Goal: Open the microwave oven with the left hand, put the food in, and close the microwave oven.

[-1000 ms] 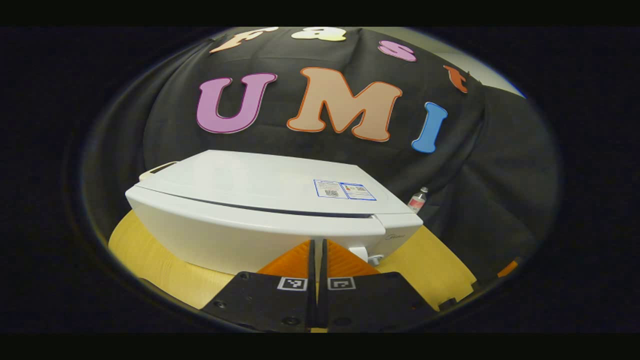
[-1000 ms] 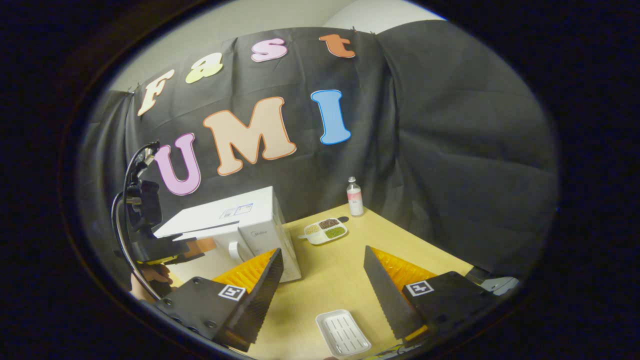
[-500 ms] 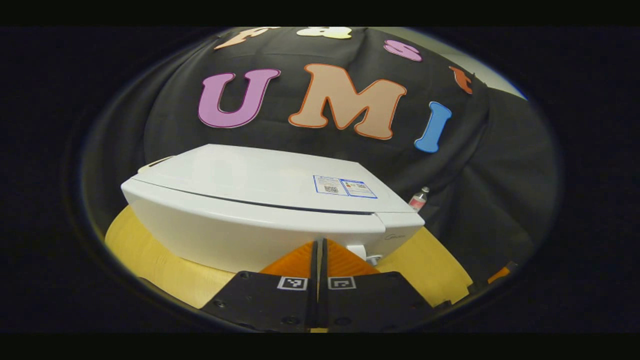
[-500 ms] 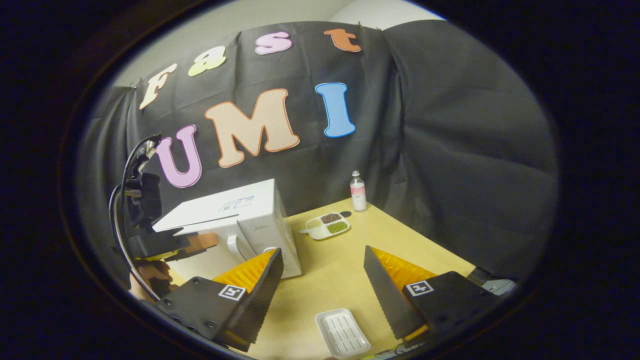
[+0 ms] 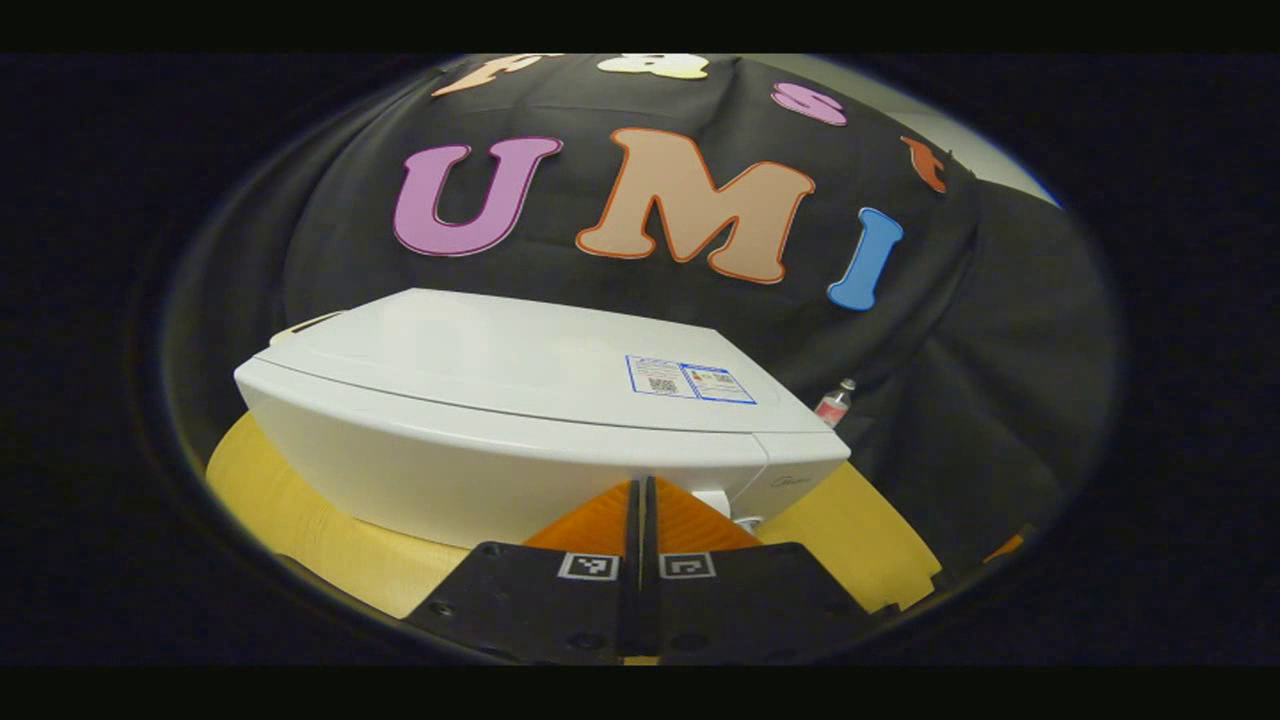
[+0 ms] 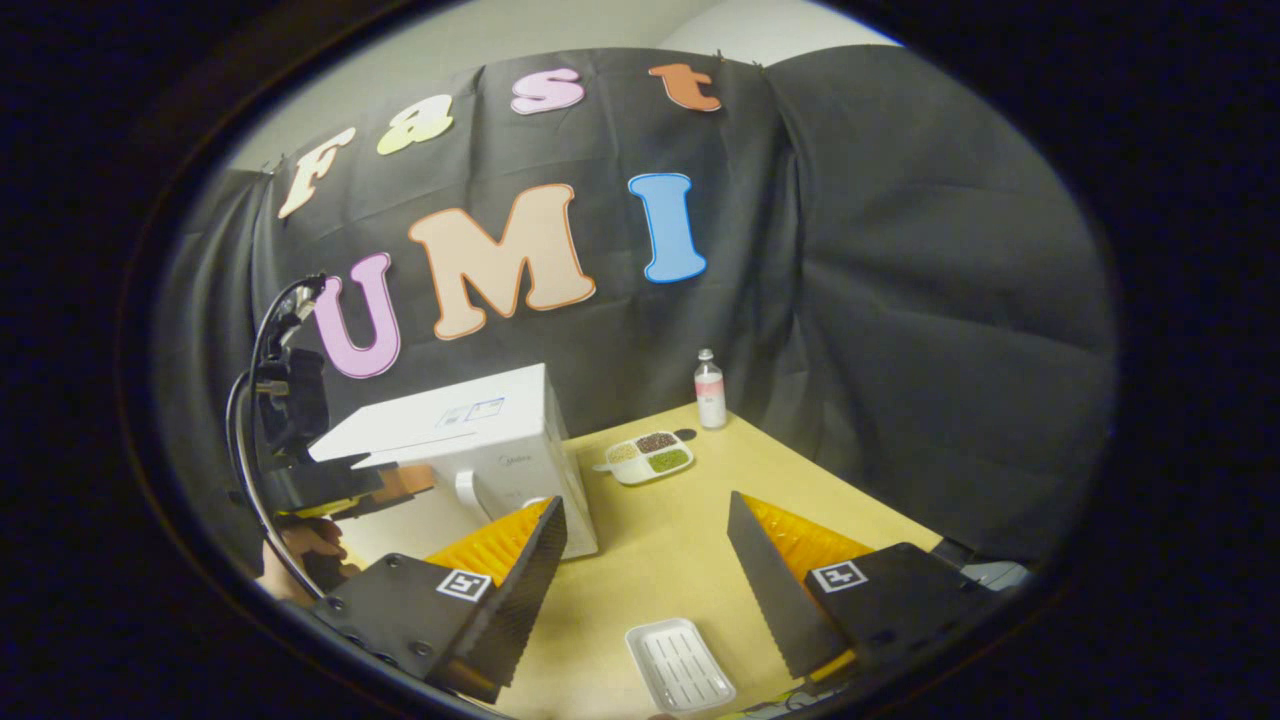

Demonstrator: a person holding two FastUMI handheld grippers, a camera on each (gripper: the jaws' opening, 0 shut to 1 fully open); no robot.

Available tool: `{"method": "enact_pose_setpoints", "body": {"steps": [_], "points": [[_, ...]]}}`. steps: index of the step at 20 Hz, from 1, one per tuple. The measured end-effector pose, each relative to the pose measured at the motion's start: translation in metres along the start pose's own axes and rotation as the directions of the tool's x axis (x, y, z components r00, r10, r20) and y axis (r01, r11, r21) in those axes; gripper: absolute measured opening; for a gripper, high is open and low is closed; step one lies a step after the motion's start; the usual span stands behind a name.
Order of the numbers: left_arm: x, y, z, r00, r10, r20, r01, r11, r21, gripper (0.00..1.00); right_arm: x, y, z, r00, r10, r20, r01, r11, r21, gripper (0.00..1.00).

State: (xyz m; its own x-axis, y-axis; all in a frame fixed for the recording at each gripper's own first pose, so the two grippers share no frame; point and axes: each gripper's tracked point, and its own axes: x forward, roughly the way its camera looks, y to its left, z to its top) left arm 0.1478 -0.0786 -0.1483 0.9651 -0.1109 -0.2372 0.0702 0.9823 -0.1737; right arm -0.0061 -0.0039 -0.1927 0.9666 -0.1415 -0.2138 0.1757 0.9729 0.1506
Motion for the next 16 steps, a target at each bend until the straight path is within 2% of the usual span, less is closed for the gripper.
{"method": "enact_pose_setpoints", "body": {"steps": [6,8,11,16], "points": [[-0.043,0.018,0.013,0.999,-0.006,0.051,0.003,0.998,0.066,0.03,0.000,0.022,-0.002,0.998,0.055,0.000,-0.055,0.997,-0.054,0.92],[-0.064,0.038,0.016,0.997,0.033,0.072,-0.038,0.996,0.078,0.00,0.000,0.027,-0.005,0.997,0.070,-0.010,-0.071,0.995,-0.067,0.92],[-0.098,0.070,0.020,0.988,0.118,0.105,-0.127,0.988,0.084,0.01,-0.001,0.037,-0.004,0.995,0.096,-0.009,-0.097,0.993,-0.075,0.91],[-0.154,0.105,0.036,0.958,0.212,0.195,-0.244,0.957,0.159,0.01,0.000,0.057,0.004,0.987,0.162,-0.020,-0.163,0.982,-0.098,0.92]]}}
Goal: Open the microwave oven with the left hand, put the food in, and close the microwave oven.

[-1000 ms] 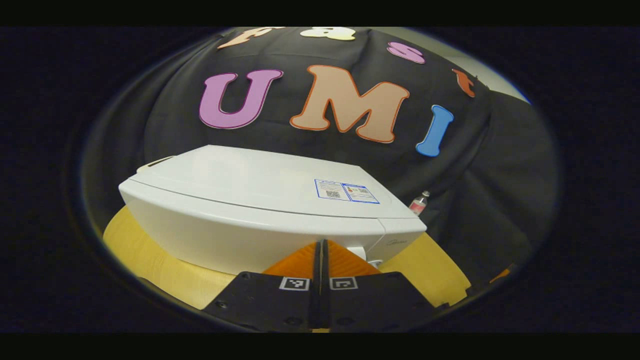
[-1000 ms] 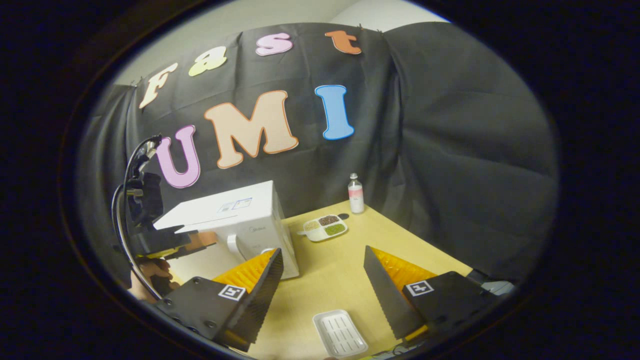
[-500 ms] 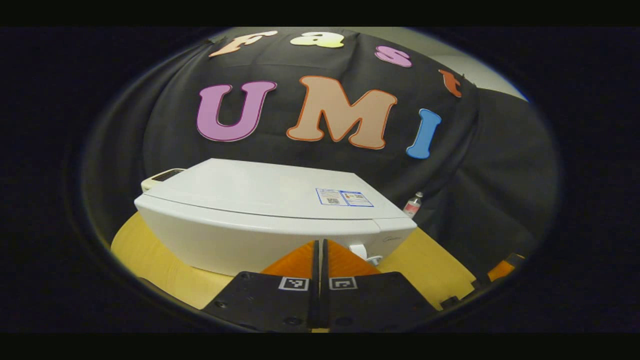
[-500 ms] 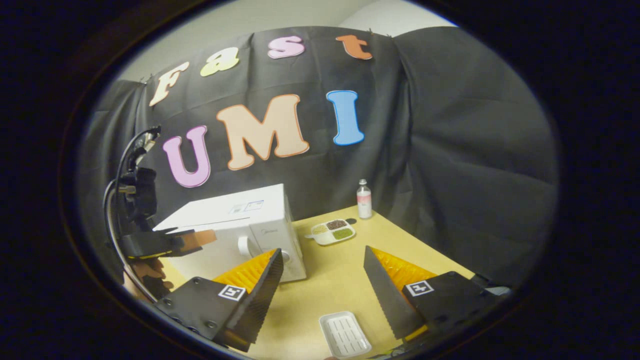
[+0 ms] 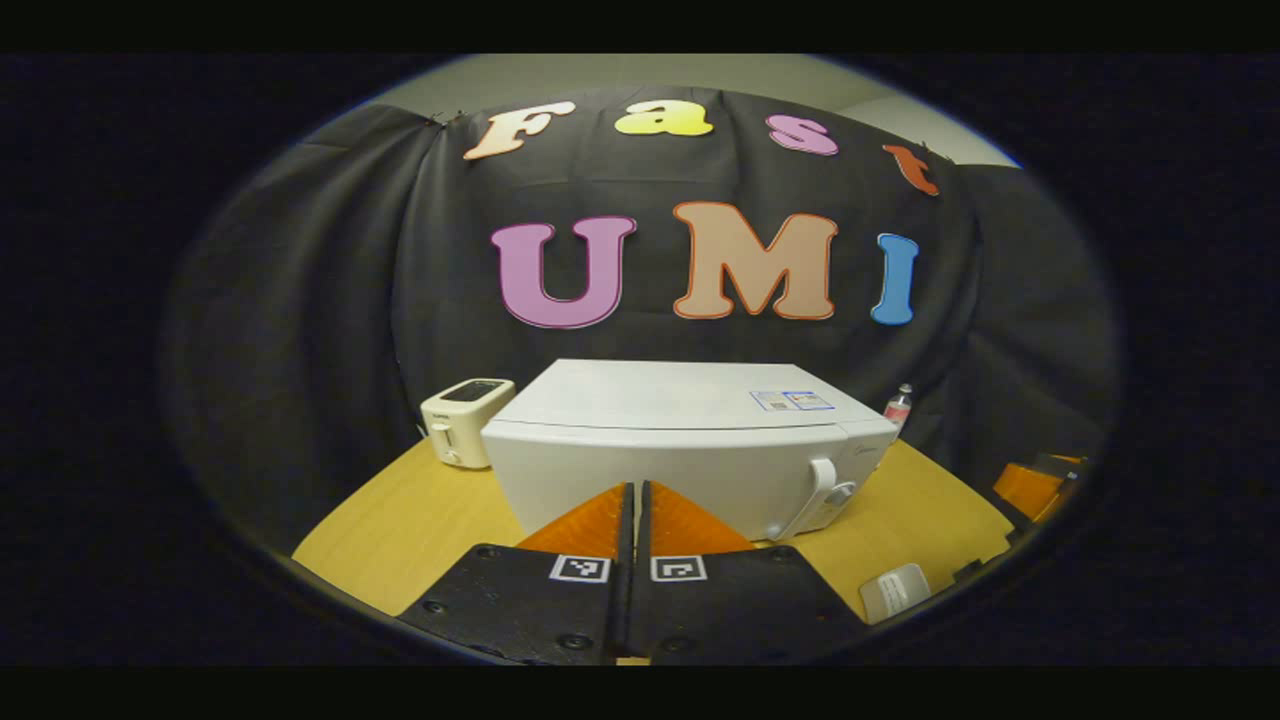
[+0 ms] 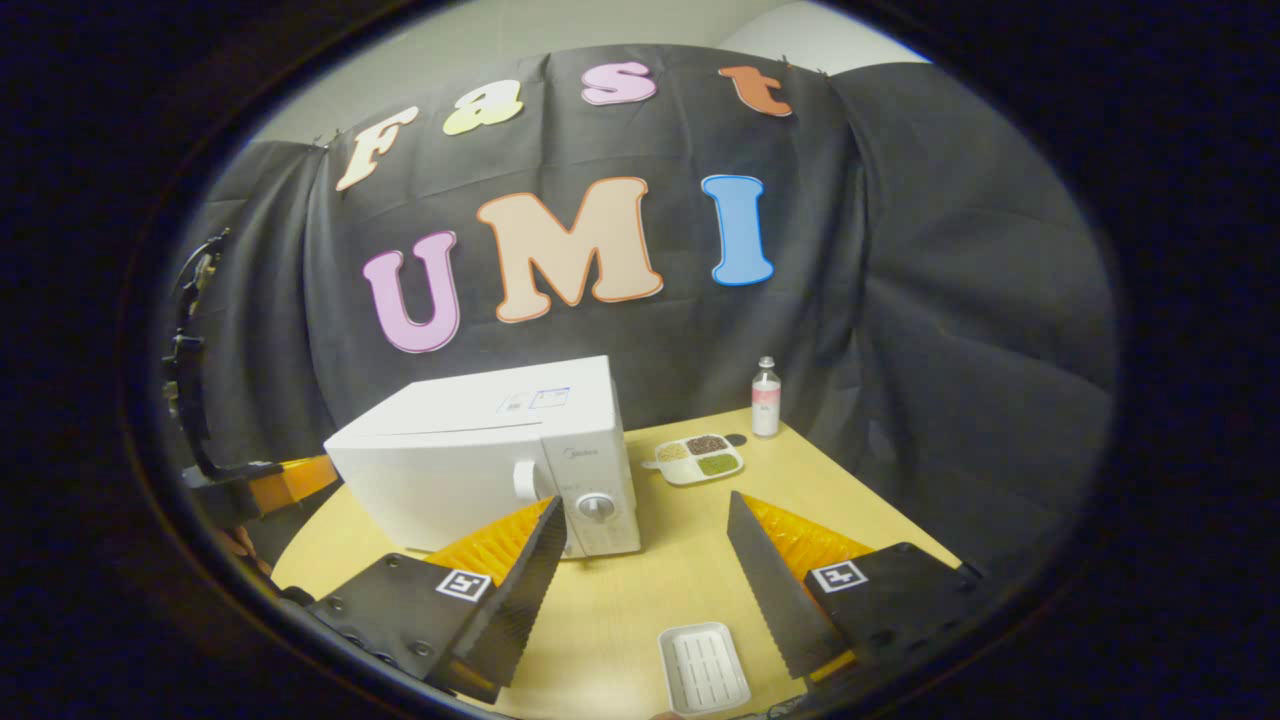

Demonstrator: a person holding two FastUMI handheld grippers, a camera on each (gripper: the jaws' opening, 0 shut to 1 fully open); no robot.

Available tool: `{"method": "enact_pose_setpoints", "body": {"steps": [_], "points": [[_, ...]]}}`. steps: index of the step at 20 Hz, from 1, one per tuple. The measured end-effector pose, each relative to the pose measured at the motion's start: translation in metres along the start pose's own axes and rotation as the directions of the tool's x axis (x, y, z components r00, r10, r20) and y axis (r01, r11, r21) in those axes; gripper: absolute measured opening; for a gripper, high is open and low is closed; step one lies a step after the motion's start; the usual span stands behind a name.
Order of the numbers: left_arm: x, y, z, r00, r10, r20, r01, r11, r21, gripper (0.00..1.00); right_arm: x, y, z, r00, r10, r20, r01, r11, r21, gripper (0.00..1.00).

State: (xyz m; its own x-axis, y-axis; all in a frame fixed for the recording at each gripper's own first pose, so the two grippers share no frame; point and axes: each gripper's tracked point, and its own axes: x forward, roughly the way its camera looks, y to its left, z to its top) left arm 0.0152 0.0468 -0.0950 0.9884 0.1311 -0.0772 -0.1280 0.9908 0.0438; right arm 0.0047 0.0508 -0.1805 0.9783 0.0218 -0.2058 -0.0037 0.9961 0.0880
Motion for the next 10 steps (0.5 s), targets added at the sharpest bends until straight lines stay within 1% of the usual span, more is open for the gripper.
{"method": "enact_pose_setpoints", "body": {"steps": [1,2,3,5,6,7,8,9,10], "points": [[-0.007,0.005,0.003,1.000,0.014,0.005,-0.014,1.000,0.014,0.02,0.001,0.004,0.007,1.000,0.014,0.012,-0.014,1.000,-0.001,0.99],[-0.013,0.009,0.008,1.000,0.020,0.017,-0.021,1.000,0.020,0.09,0.002,0.007,0.013,0.999,0.026,0.026,-0.026,1.000,-0.008,0.91],[-0.017,0.012,0.012,0.999,0.031,0.030,-0.031,0.999,0.024,0.04,0.004,0.011,0.020,0.999,0.039,0.037,-0.038,0.999,-0.022,0.92],[-0.025,0.015,0.022,0.997,0.052,0.049,-0.053,0.998,0.016,0.05,0.006,0.016,0.032,0.996,0.066,0.056,-0.062,0.996,-0.057,0.91],[-0.029,0.015,0.027,0.997,0.060,0.057,-0.060,0.998,0.000,0.07,0.006,0.020,0.039,0.994,0.081,0.070,-0.076,0.995,-0.070,1.00],[-0.030,0.013,0.029,0.996,0.065,0.060,-0.063,0.998,-0.022,0.13,0.004,0.023,0.048,0.991,0.096,0.088,-0.089,0.993,-0.080,0.91],[-0.033,0.011,0.033,0.995,0.073,0.068,-0.070,0.996,-0.046,0.34,0.003,0.026,0.055,0.988,0.110,0.105,-0.101,0.991,-0.088,0.91],[-0.036,0.009,0.036,0.994,0.076,0.075,-0.071,0.995,-0.067,0.44,0.006,0.028,0.060,0.986,0.121,0.119,-0.109,0.989,-0.098,0.92],[-0.036,0.007,0.038,0.993,0.084,0.079,-0.078,0.994,-0.080,0.67,0.005,0.028,0.064,0.983,0.130,0.126,-0.117,0.987,-0.108,0.91]]}}
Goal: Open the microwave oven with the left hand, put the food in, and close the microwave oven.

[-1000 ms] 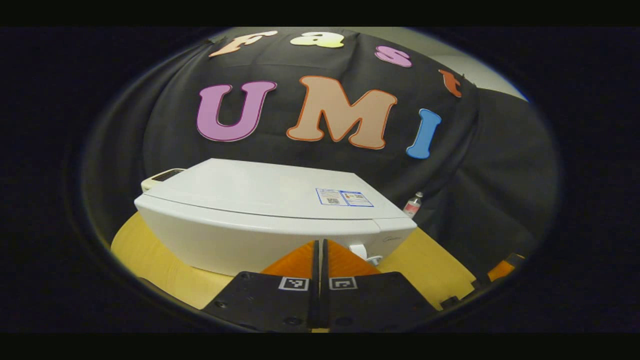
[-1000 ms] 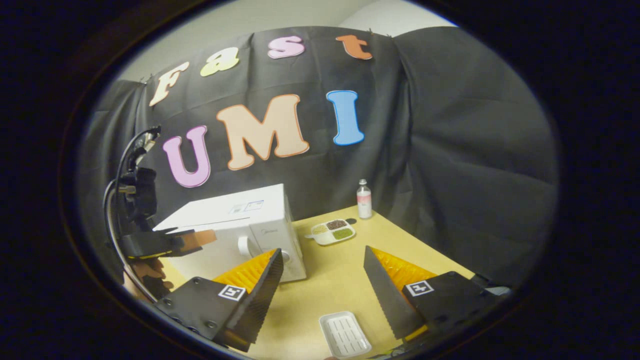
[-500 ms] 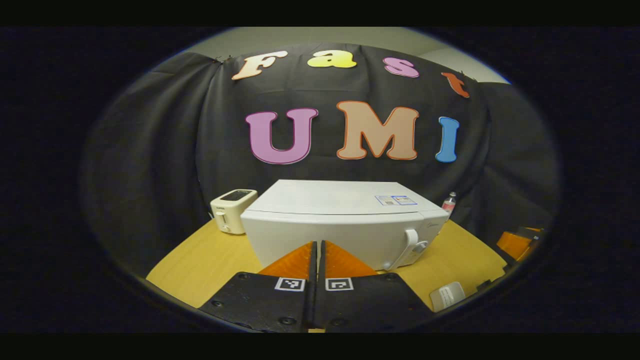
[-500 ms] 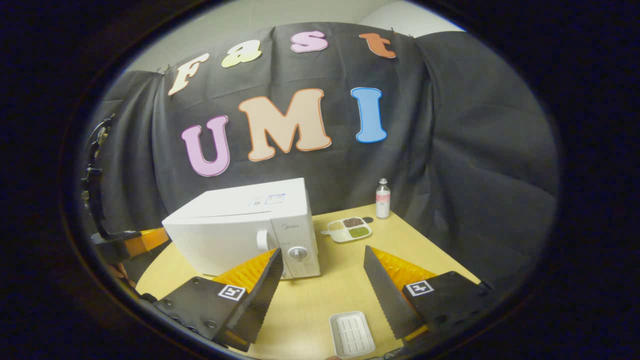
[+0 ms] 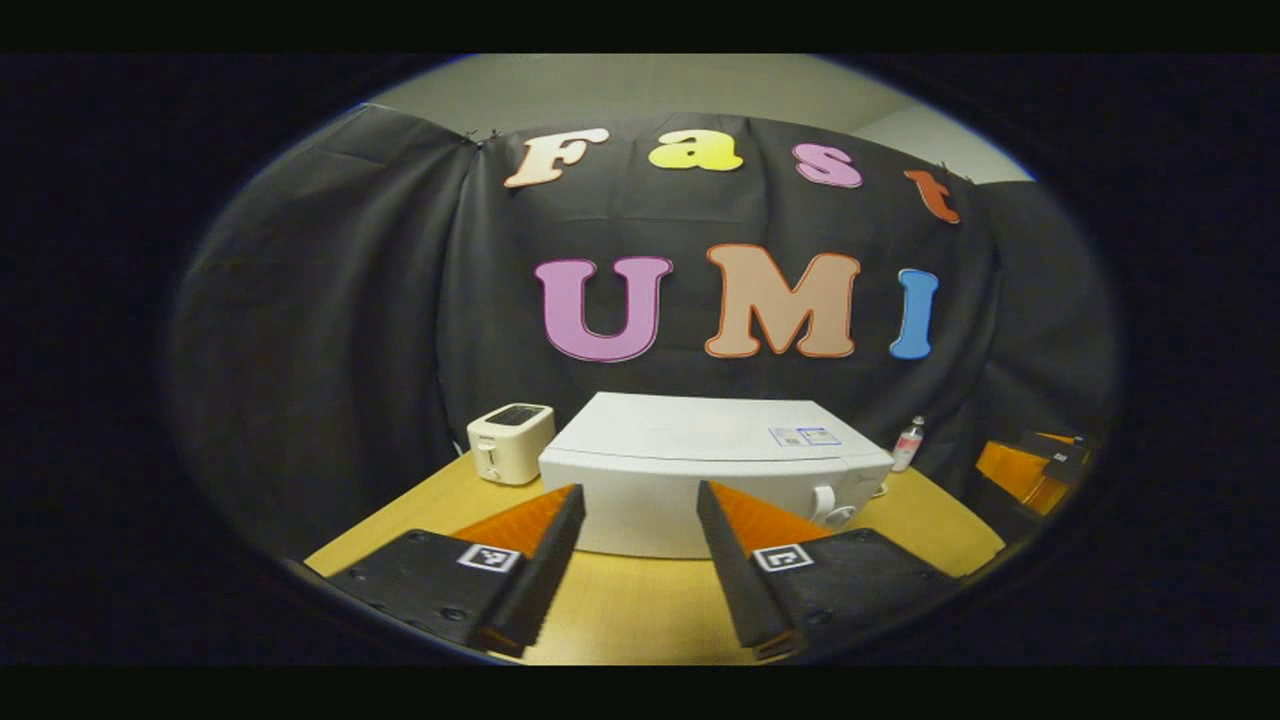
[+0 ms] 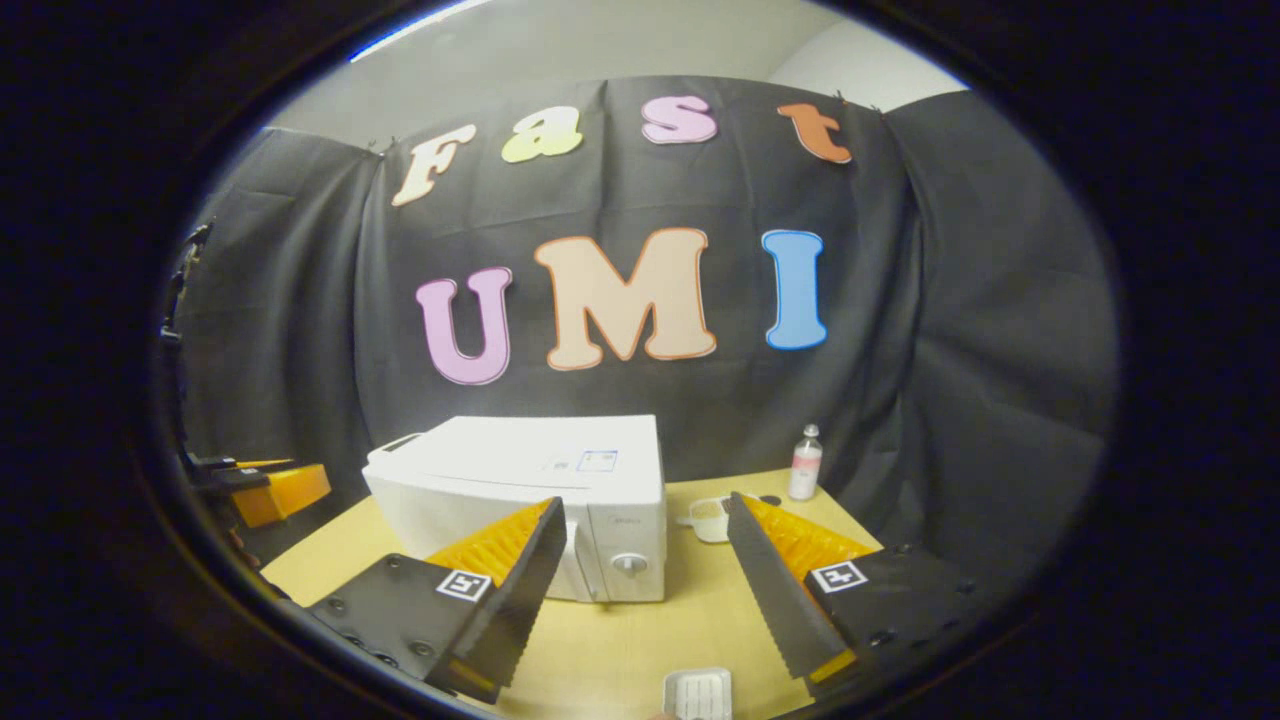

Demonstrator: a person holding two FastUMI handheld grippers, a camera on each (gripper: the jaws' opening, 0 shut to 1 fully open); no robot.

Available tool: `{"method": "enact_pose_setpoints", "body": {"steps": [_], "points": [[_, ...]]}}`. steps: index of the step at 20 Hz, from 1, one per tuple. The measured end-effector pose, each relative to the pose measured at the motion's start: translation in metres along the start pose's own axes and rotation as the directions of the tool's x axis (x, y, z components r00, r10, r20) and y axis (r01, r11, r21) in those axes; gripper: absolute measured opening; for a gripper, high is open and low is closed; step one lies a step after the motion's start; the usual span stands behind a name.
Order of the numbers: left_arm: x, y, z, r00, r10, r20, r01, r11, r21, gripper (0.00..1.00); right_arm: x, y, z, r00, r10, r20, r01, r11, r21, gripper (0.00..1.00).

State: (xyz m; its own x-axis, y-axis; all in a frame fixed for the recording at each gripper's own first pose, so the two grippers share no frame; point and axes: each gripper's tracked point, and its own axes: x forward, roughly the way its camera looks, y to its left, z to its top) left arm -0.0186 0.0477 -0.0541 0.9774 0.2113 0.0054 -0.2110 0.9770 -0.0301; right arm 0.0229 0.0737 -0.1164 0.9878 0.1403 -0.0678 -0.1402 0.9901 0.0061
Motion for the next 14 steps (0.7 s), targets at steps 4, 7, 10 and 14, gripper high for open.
{"method": "enact_pose_setpoints", "body": {"steps": [4,7,10,14], "points": [[-0.007,-0.008,0.004,1.000,0.016,0.022,-0.016,1.000,0.001,0.96,-0.003,-0.007,0.001,1.000,0.022,-0.002,-0.022,1.000,-0.009,0.92],[0.000,-0.020,0.004,0.999,0.001,0.035,-0.002,1.000,0.010,0.95,-0.002,-0.017,0.000,1.000,0.018,-0.008,-0.018,1.000,-0.015,0.91],[0.003,-0.026,0.003,0.999,-0.008,0.035,0.008,1.000,0.009,0.95,-0.001,-0.024,0.002,1.000,0.010,-0.005,-0.010,1.000,-0.018,0.92],[0.010,-0.026,0.000,1.000,-0.018,0.017,0.018,1.000,0.005,0.95,0.002,-0.030,0.005,1.000,-0.015,-0.001,0.015,1.000,-0.014,0.91]]}}
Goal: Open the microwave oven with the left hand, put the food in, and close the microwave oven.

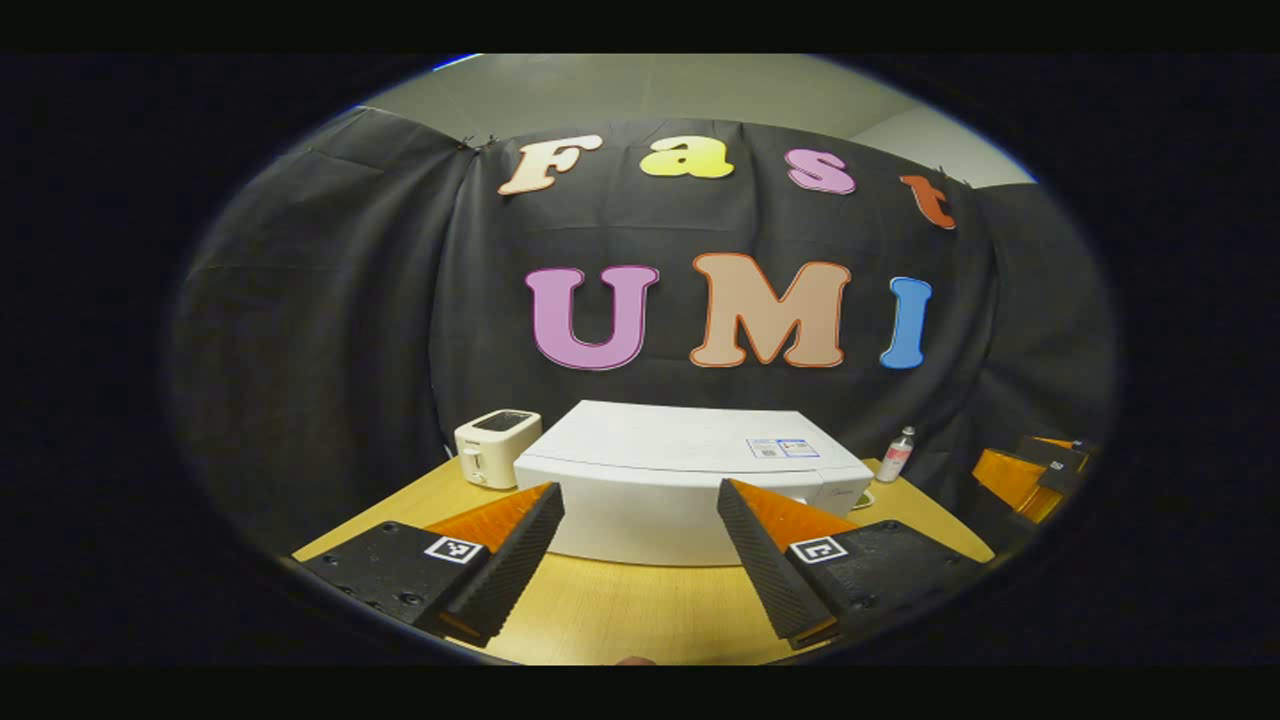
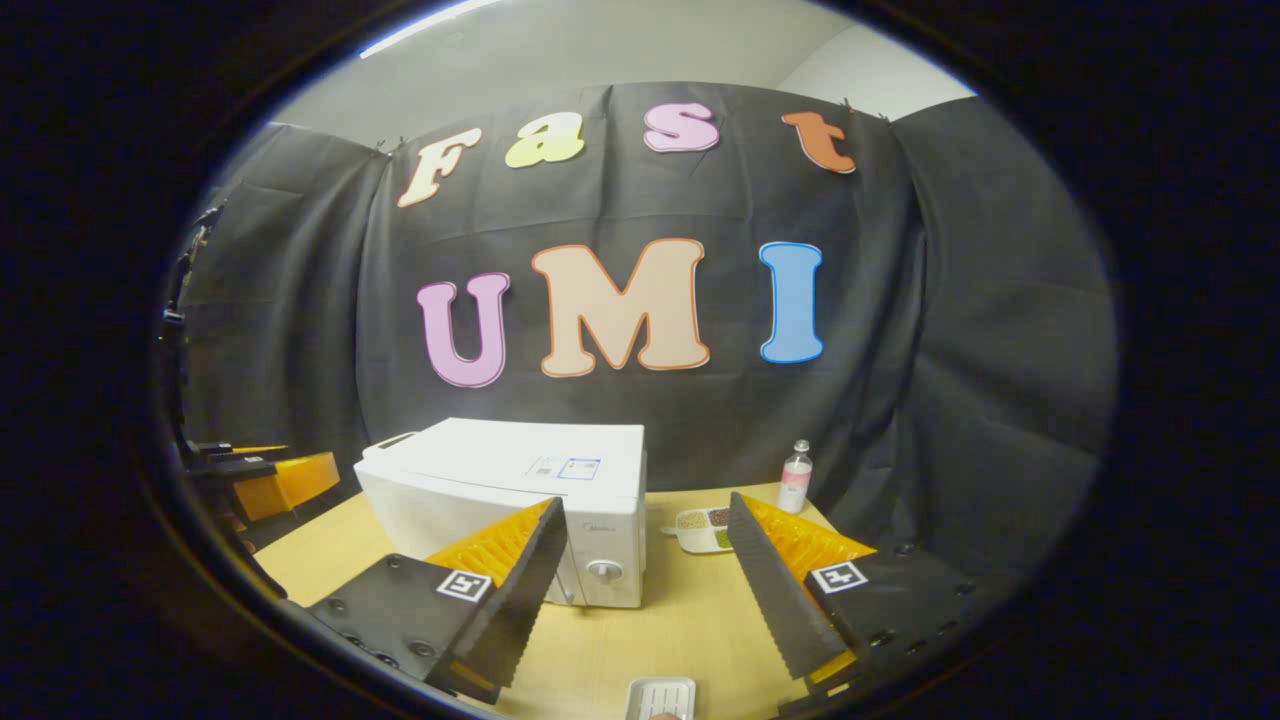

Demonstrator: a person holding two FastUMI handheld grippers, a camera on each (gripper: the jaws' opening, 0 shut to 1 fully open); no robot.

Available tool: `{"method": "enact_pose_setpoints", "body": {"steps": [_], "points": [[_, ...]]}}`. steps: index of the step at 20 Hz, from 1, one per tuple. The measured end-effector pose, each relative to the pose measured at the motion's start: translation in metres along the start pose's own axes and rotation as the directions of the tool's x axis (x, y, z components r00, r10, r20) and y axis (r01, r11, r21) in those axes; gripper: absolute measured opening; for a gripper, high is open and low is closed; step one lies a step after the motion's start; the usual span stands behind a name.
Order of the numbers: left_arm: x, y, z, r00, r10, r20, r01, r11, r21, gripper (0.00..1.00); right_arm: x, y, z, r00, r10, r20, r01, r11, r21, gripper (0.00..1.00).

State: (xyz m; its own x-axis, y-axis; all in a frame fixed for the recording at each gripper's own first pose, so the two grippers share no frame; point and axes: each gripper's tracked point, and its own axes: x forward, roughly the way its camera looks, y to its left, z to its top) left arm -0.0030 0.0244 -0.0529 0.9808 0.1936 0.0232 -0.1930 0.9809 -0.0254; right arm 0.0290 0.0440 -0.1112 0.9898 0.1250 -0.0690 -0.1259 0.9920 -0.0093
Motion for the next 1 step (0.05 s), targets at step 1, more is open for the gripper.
{"method": "enact_pose_setpoints", "body": {"steps": [1], "points": [[0.0017,0.0021,-0.0018,1.000,-0.001,-0.008,0.001,1.000,0.000,0.96,0.0006,-0.0003,-0.0004,1.000,-0.009,0.000,0.009,1.000,0.002,0.91]]}}
